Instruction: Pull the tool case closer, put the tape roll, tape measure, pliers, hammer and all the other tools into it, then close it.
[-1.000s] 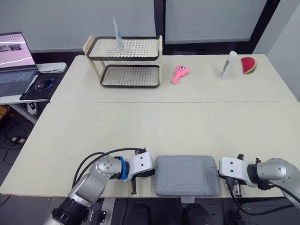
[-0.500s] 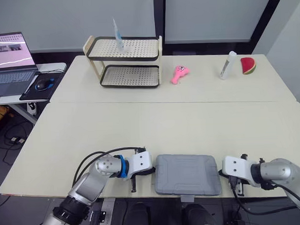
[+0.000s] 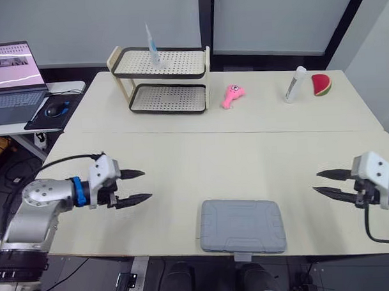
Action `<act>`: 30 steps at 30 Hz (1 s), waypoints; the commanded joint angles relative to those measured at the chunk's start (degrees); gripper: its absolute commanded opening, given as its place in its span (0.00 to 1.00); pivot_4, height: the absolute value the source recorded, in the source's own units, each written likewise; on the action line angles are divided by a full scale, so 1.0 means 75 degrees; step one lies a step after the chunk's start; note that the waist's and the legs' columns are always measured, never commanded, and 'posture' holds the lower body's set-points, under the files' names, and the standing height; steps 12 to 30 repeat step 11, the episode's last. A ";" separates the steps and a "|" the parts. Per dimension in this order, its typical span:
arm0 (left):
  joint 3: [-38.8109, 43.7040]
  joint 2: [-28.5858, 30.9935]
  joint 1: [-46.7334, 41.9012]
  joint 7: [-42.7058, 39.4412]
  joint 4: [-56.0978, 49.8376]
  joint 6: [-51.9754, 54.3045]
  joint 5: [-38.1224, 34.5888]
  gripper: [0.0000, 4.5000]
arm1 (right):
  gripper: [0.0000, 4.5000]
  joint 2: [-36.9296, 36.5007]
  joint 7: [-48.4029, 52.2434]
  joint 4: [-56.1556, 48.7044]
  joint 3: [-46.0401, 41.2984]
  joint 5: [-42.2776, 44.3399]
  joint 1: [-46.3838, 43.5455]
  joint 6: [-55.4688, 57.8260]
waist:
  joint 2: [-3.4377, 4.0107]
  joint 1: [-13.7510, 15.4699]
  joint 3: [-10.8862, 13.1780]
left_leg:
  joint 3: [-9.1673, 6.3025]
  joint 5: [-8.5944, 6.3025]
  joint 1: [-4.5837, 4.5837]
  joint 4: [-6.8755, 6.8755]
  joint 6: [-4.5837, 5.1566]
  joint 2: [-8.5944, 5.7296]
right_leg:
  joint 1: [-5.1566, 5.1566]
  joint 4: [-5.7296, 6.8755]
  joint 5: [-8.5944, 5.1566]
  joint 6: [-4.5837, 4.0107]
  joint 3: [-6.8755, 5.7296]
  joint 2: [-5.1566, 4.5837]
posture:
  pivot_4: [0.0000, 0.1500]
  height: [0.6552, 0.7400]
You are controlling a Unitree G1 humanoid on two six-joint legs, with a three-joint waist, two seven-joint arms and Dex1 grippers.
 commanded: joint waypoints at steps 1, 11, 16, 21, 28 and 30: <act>0.0166 0.0096 -0.0165 -0.0040 0.0077 -0.0021 -0.0026 1.00 | 0.63 -0.0121 0.0060 0.0140 -0.0392 0.0118 -0.0195 0.0052 | 0.0001 -0.0009 -0.0001 | 0.0002 0.0000 0.0001 -0.0001 0.0000 -0.0001 | 0.0000 0.0000 0.0000 0.0000 0.0002 0.0000 | 1.00 1.00; -0.0113 -0.0229 -0.0554 0.0890 0.0846 -0.0984 0.1042 1.00 | 0.99 0.0002 -0.0064 0.0716 -0.0323 -0.0280 -0.0236 -0.0247 | 0.0000 -0.0019 0.0000 | 0.0009 0.0000 -0.0001 0.0000 0.0000 0.0002 | -0.0008 0.0005 0.0000 0.0000 0.0009 0.0002 | 1.00 1.00; -0.0113 -0.0229 -0.0554 0.0890 0.0846 -0.0984 0.1042 1.00 | 0.99 0.0002 -0.0064 0.0716 -0.0323 -0.0280 -0.0236 -0.0247 | 0.0000 -0.0019 0.0000 | 0.0009 0.0000 -0.0001 0.0000 0.0000 0.0002 | -0.0008 0.0005 0.0000 0.0000 0.0009 0.0002 | 1.00 1.00; -0.0113 -0.0229 -0.0554 0.0890 0.0846 -0.0984 0.1042 1.00 | 0.99 0.0002 -0.0064 0.0716 -0.0323 -0.0280 -0.0236 -0.0247 | 0.0000 -0.0019 0.0000 | 0.0009 0.0000 -0.0001 0.0000 0.0000 0.0002 | -0.0008 0.0005 0.0000 0.0000 0.0009 0.0002 | 1.00 1.00; -0.0113 -0.0229 -0.0554 0.0890 0.0846 -0.0984 0.1042 1.00 | 0.99 0.0002 -0.0064 0.0716 -0.0323 -0.0280 -0.0236 -0.0247 | 0.0000 -0.0019 0.0000 | 0.0009 0.0000 -0.0001 0.0000 0.0000 0.0002 | -0.0008 0.0005 0.0000 0.0000 0.0009 0.0002 | 1.00 1.00; -0.0113 -0.0229 -0.0554 0.0890 0.0846 -0.0984 0.1042 1.00 | 0.99 0.0002 -0.0064 0.0716 -0.0323 -0.0280 -0.0236 -0.0247 | 0.0000 -0.0019 0.0000 | 0.0009 0.0000 -0.0001 0.0000 0.0000 0.0002 | -0.0008 0.0005 0.0000 0.0000 0.0009 0.0002 | 1.00 1.00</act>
